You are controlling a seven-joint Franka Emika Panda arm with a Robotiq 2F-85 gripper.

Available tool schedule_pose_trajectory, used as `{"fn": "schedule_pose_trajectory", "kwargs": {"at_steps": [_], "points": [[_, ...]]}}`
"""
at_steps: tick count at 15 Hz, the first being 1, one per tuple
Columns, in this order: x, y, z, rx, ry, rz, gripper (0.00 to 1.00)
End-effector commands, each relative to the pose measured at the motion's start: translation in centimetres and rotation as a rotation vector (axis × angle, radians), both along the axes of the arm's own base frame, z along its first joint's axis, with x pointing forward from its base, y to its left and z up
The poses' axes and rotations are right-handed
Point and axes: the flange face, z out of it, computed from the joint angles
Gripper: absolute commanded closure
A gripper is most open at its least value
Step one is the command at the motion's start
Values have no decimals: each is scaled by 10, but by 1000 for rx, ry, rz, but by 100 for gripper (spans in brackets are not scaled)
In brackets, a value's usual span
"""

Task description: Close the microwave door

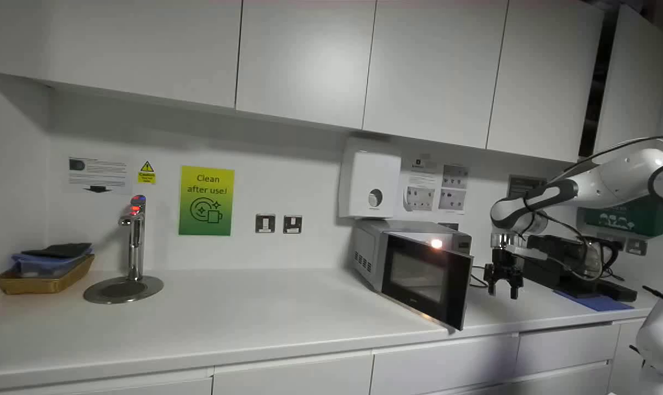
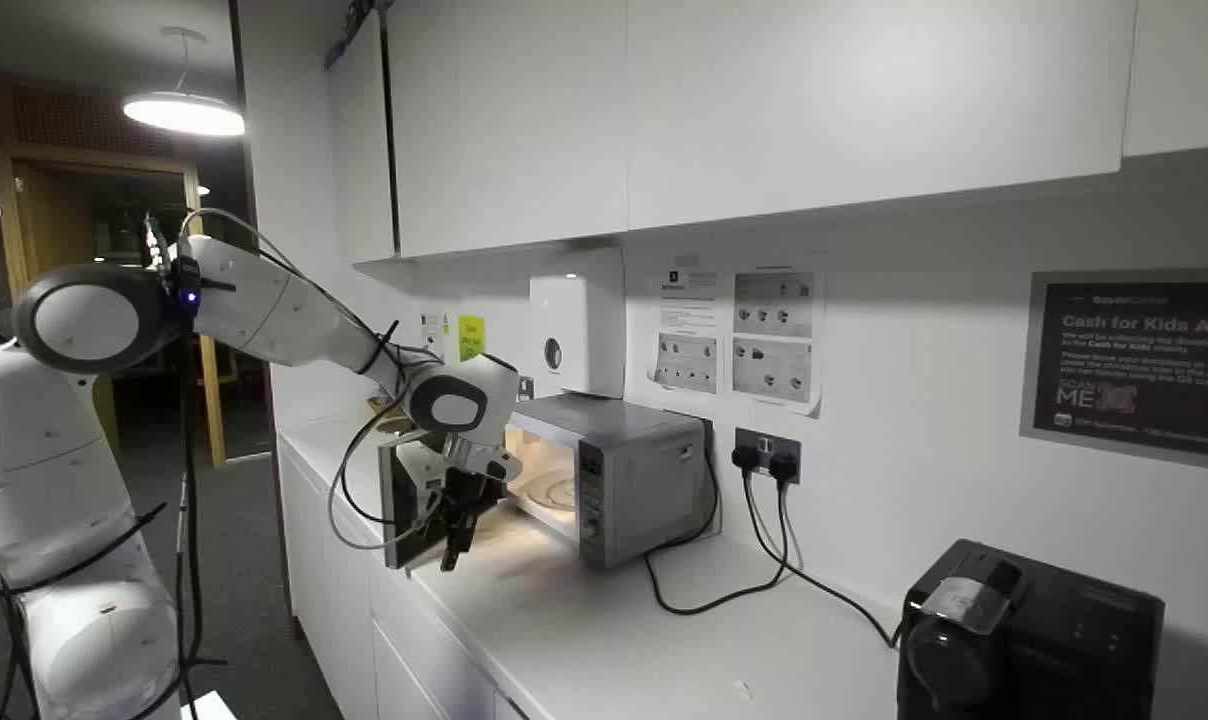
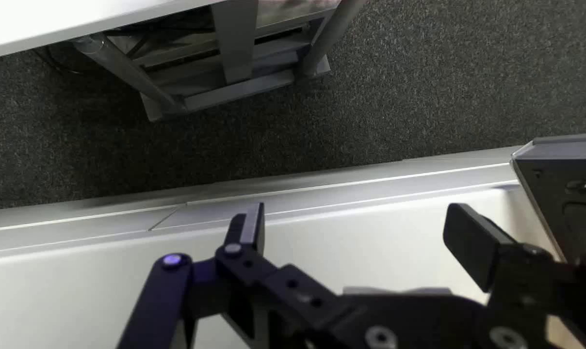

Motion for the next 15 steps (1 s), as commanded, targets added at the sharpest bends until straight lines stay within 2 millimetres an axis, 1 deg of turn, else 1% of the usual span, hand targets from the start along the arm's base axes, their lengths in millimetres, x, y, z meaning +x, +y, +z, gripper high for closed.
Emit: {"fn": "schedule_pose_trajectory", "kwargs": {"at_steps": [1, 6, 7, 11, 15], "points": [[0, 0, 0, 0, 1, 0, 0], [0, 0, 0, 0, 1, 0, 0], [3, 2, 1, -13, -12, 7, 0], [13, 11, 13, -90, -80, 55, 0], [15, 6, 31, -180, -116, 89, 0]]}}
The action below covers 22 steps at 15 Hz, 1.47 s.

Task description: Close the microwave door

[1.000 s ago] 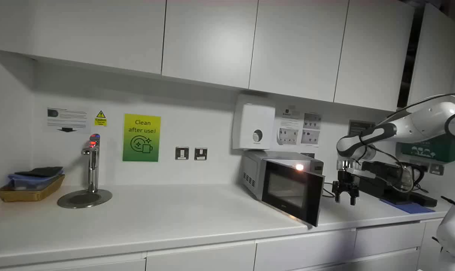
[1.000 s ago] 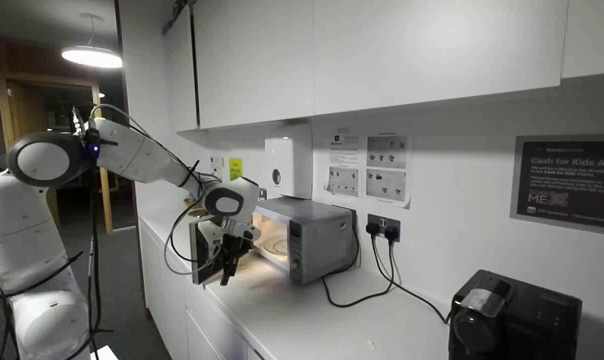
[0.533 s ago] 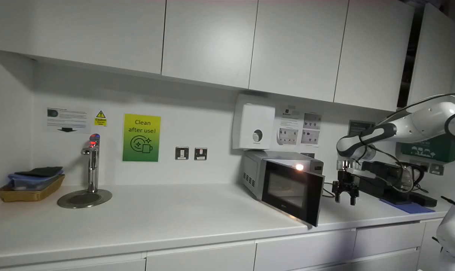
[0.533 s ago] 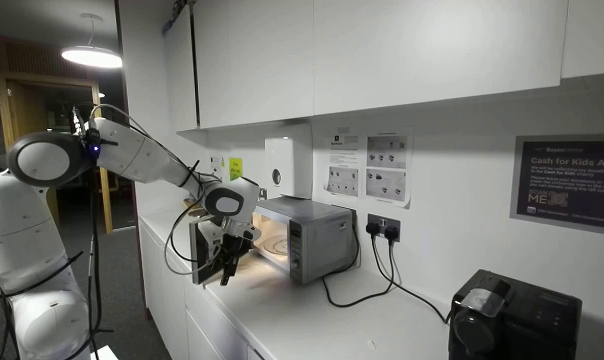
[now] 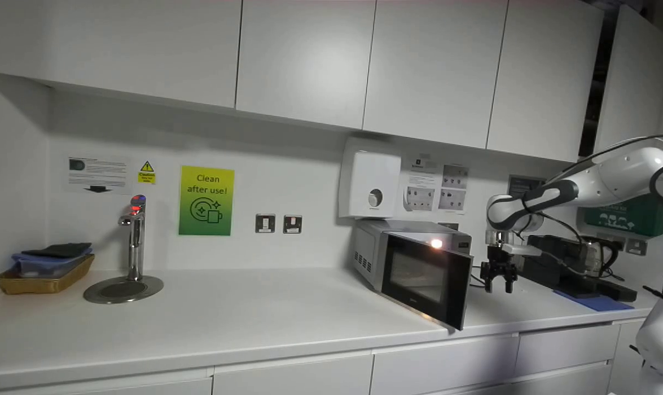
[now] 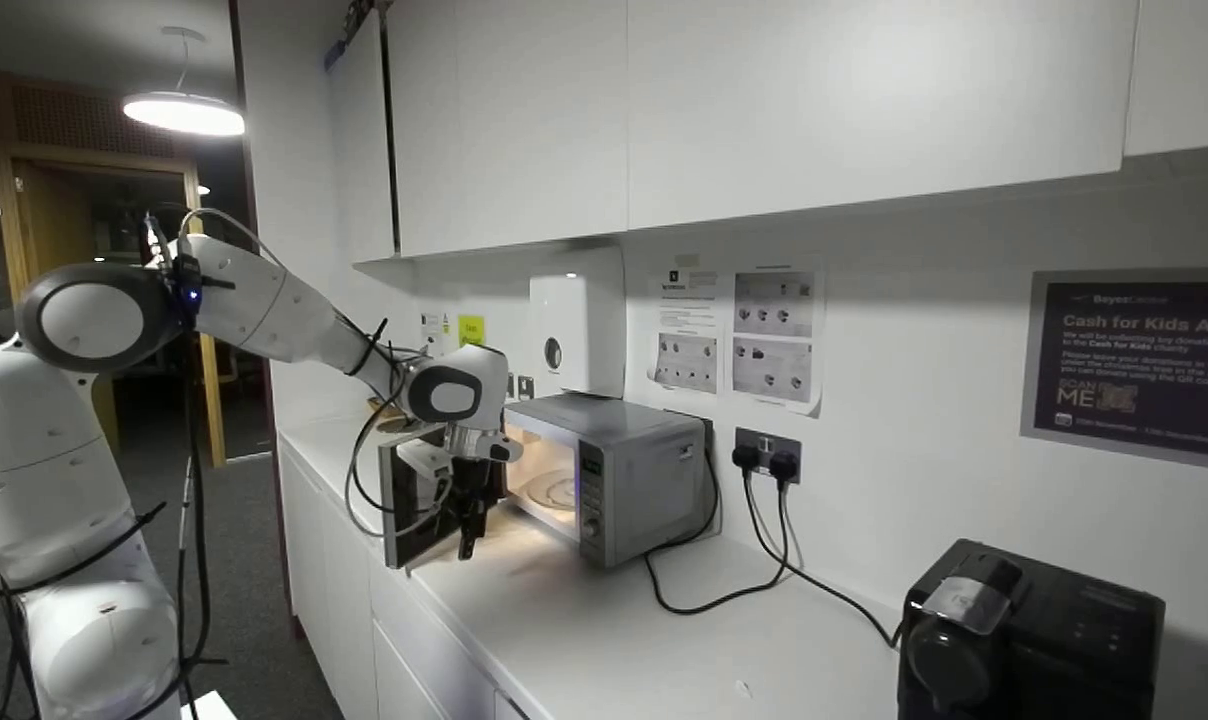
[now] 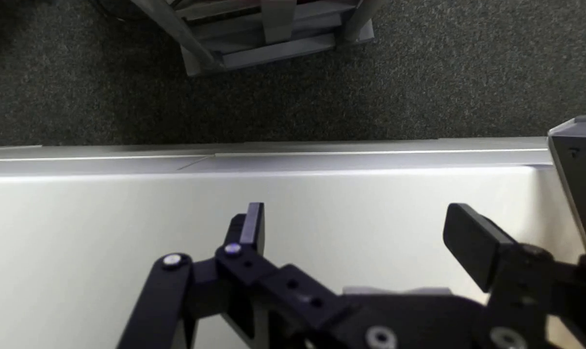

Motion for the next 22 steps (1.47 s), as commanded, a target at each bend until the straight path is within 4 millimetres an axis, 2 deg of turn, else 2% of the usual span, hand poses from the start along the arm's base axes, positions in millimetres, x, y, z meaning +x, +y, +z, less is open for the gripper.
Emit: {"fn": "schedule_pose_trajectory", "kwargs": {"at_steps": [1, 10, 16, 22], "points": [[1, -9, 24, -65, -60, 0, 0], [4, -37, 88, -147, -283, -41, 0], [16, -31, 126, -178, -487, 3, 0], [31, -11, 153, -183, -636, 66, 0]]}}
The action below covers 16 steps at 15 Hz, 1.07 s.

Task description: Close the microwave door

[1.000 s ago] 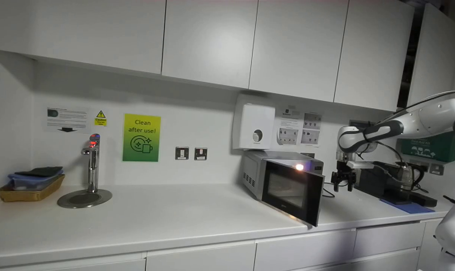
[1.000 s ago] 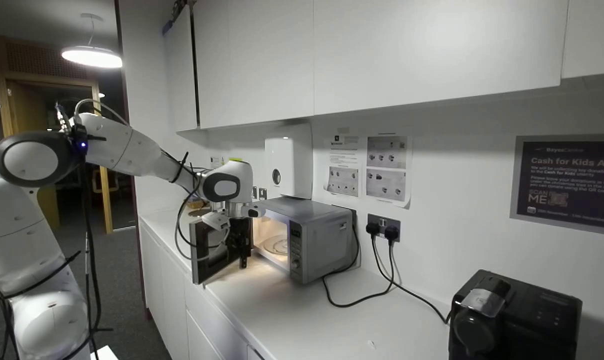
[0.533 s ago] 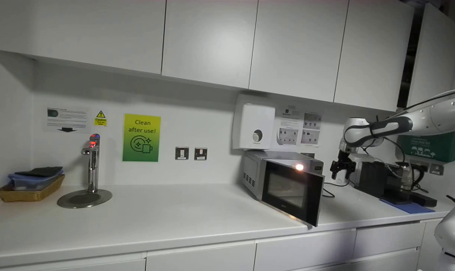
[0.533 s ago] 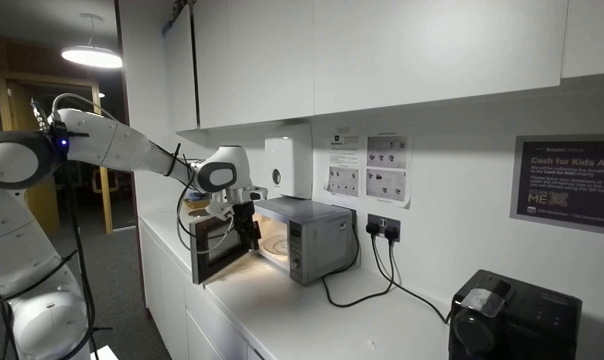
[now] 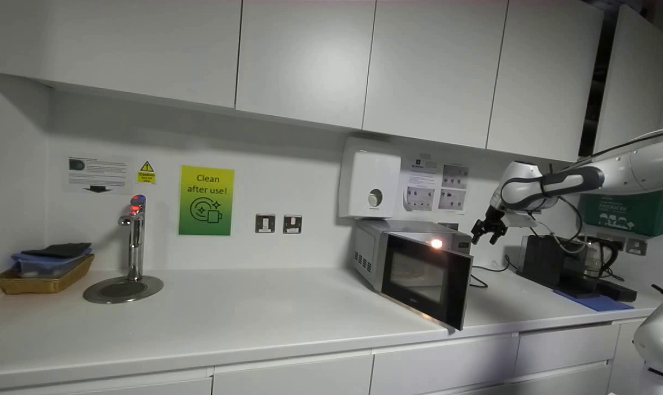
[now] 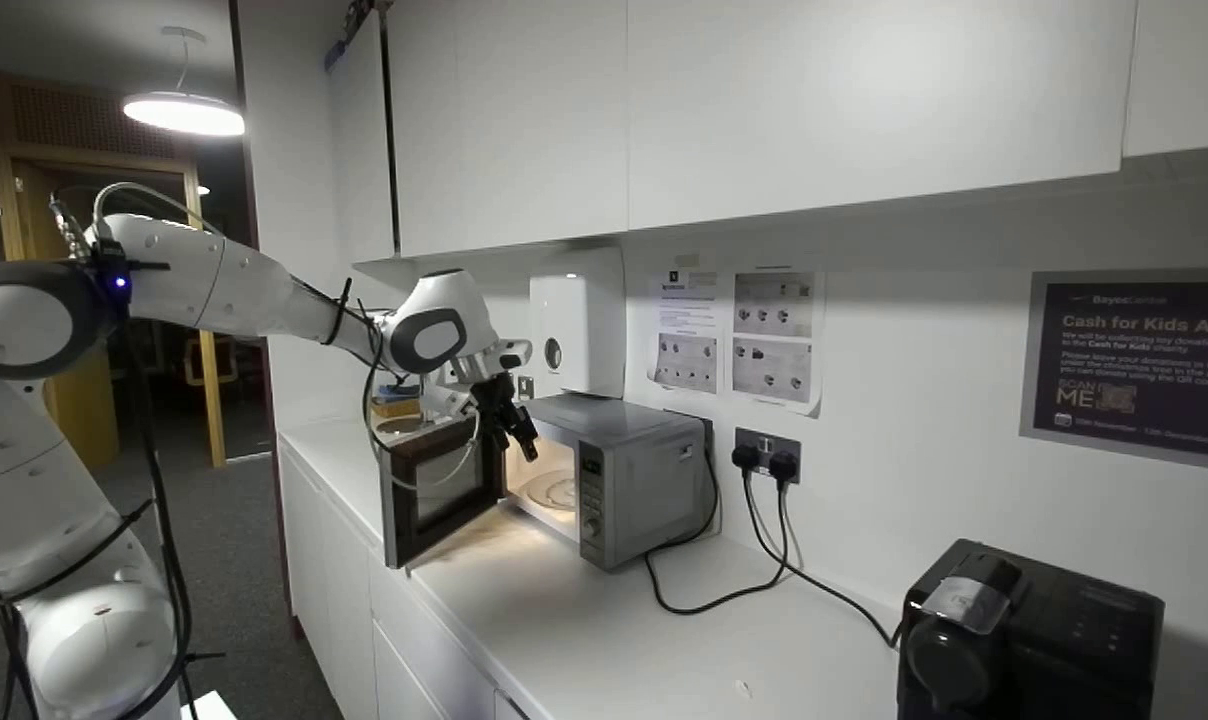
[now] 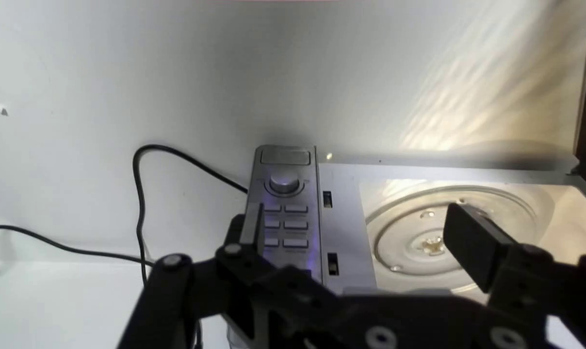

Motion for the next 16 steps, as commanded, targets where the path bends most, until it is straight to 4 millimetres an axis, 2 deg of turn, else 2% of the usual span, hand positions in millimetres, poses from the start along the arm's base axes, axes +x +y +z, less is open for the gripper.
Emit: {"fn": "schedule_pose_trajectory", "kwargs": {"at_steps": [1, 8, 16], "points": [[6, 15, 22, -22, -83, 64, 0], [14, 63, 46, -14, -198, 196, 0], [17, 116, 64, 77, -249, 367, 0]]}}
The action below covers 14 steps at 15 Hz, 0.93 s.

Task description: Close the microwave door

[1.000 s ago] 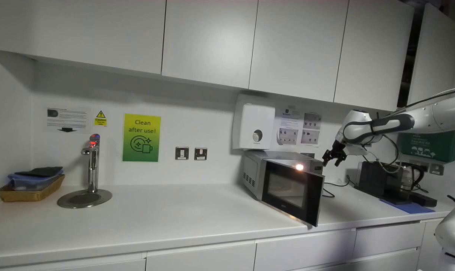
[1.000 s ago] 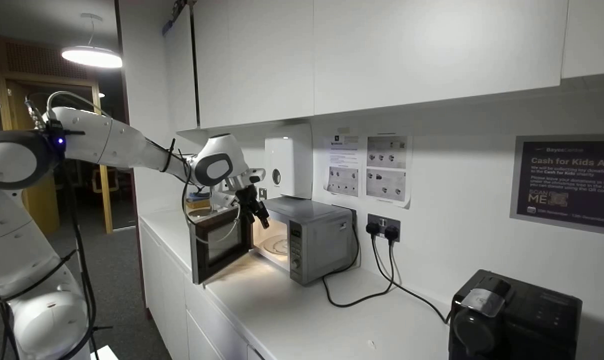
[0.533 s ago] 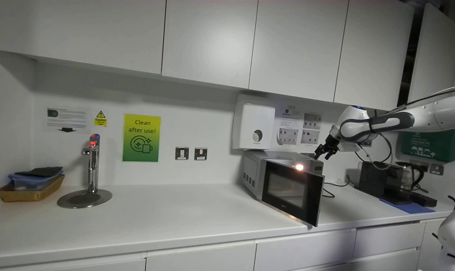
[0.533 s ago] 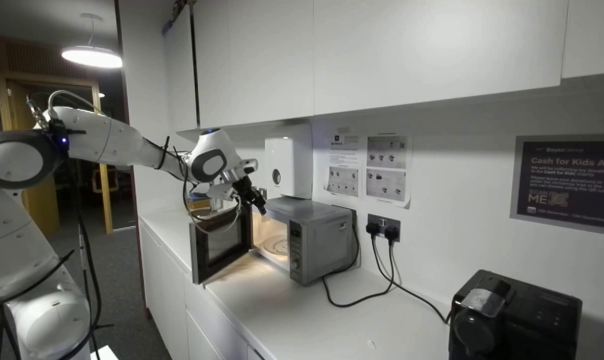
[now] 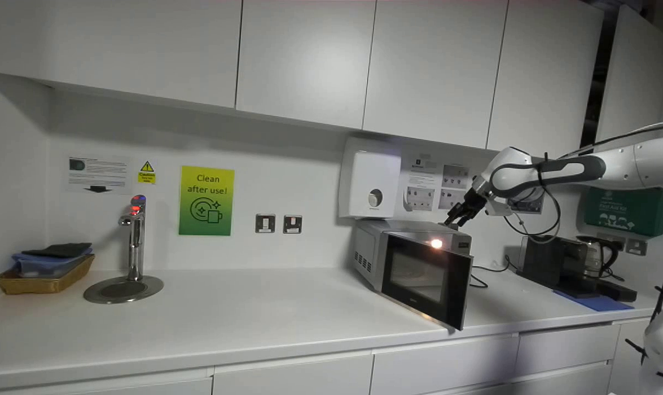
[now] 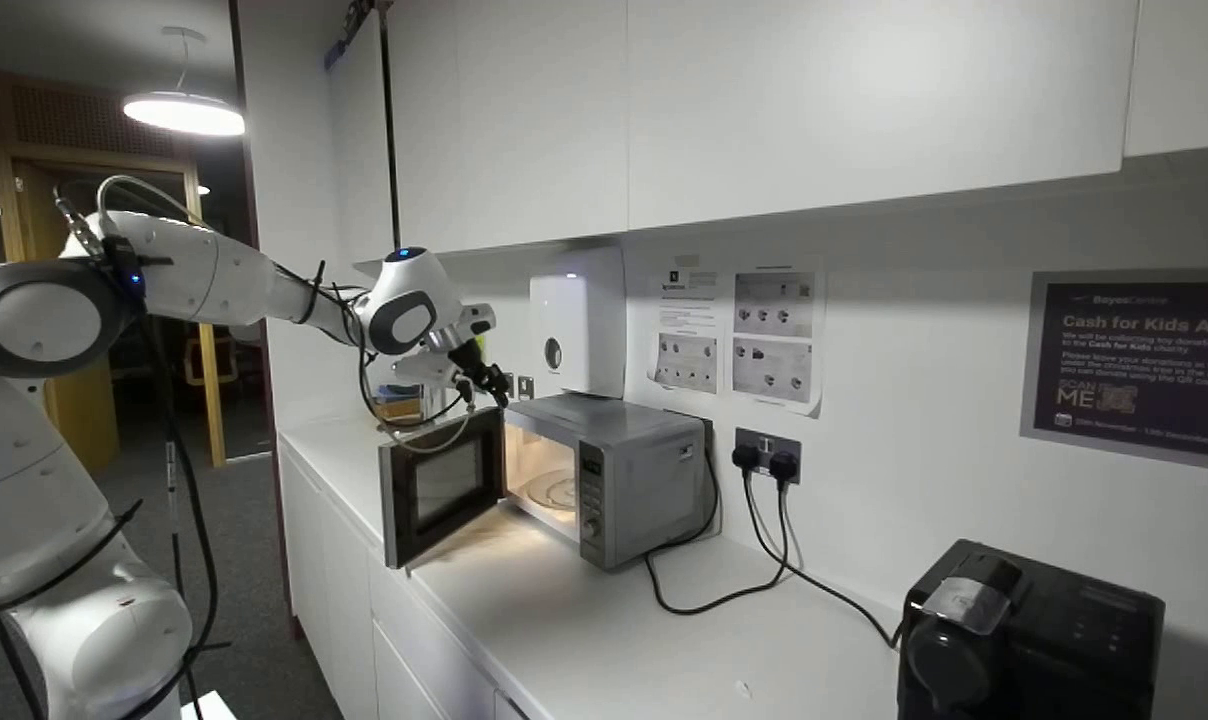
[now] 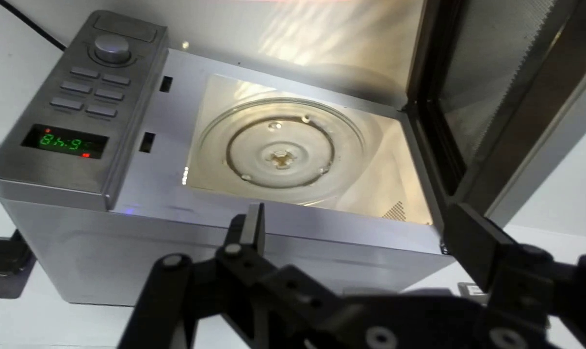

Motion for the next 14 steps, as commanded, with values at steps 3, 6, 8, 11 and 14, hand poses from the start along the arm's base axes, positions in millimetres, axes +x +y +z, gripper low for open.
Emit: {"fn": "schedule_pose_trajectory", "kwargs": {"at_steps": [3, 6, 8, 11, 14], "points": [[1, 28, 18, 82, -43, 154, 0], [1, 41, 19, 131, -44, 229, 0], [0, 50, 19, 166, -39, 276, 0], [-1, 63, 17, 205, -23, 341, 0], [-1, 77, 13, 229, 13, 400, 0]]}}
